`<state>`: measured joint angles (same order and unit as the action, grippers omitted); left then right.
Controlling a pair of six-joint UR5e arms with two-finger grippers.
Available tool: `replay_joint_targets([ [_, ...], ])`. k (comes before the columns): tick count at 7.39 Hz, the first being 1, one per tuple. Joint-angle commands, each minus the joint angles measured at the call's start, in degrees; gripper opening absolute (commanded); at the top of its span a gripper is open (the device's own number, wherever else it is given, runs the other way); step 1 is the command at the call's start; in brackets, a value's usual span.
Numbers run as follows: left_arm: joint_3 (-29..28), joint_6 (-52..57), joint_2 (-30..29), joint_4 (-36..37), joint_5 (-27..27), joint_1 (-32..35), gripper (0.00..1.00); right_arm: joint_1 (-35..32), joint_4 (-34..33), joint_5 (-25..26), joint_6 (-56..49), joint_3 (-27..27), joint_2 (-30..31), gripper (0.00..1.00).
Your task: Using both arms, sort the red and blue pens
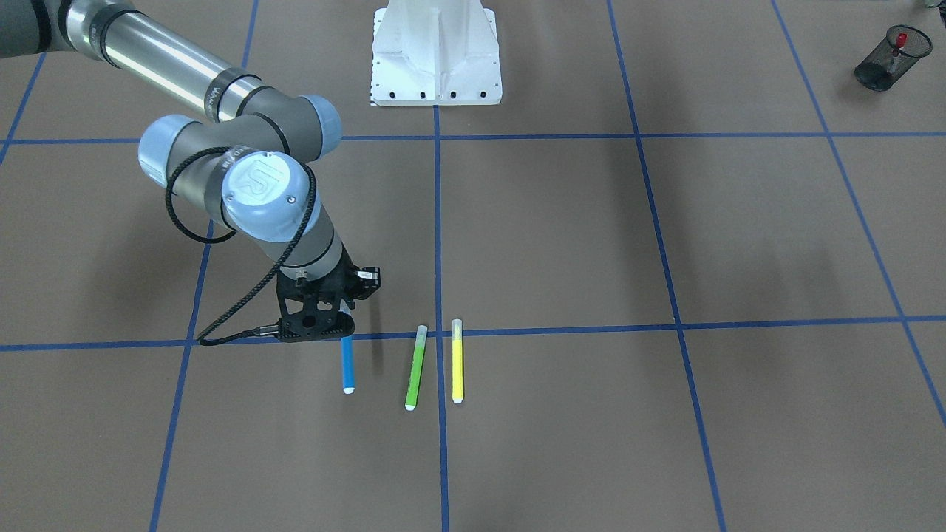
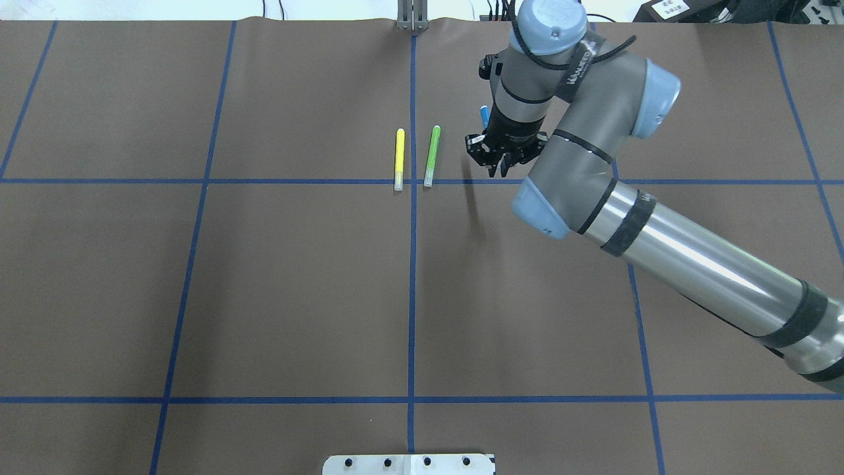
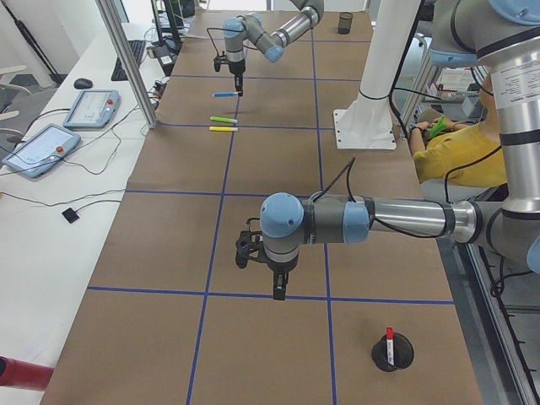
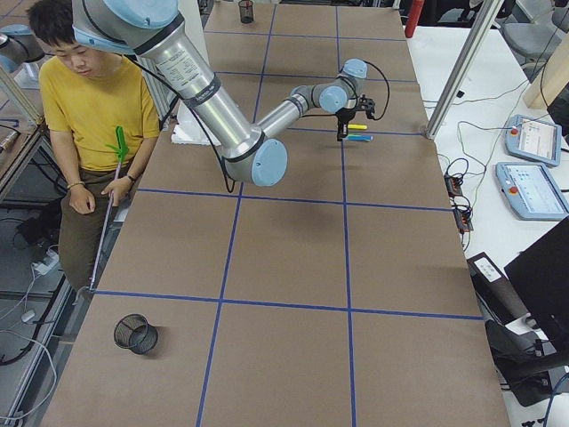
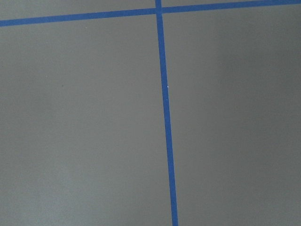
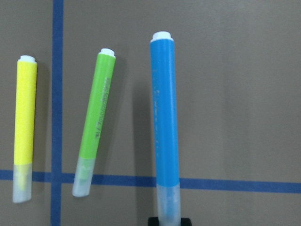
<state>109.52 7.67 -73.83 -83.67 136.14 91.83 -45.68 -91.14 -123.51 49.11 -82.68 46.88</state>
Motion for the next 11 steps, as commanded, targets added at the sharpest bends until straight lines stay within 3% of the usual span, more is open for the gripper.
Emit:
replay_joint_targets([
  [1, 0.07, -0.29, -0.09, -0.09, 0.0, 0.02, 1.0, -5.19, -7.71, -5.32, -10.57, -11.14, 7.58, 0.0],
  [3, 0.25, 0.06, -0.09, -0.09, 0.0, 0.02, 1.0, -8.36, -16.75, -5.51, -15.86, -21.06, 12.16, 0.0],
  [5, 0.51, 0.15, -0.09, -0.09, 0.0, 0.02, 1.0, -11.43, -23.97, -5.34, -27.59, -28.99, 18.74, 0.0],
  [10, 0.69, 0.24, 0.26, -1.48, 0.0, 0.02, 1.0, -23.83, -33.82, -4.2, -66.17, -39.55, 41.85, 0.0],
  [11, 0.69, 0.24, 0.87, -2.54, 0.0, 0.02, 1.0, -24.8, -37.06, -0.89, -73.29, -41.92, 46.42, 0.0],
])
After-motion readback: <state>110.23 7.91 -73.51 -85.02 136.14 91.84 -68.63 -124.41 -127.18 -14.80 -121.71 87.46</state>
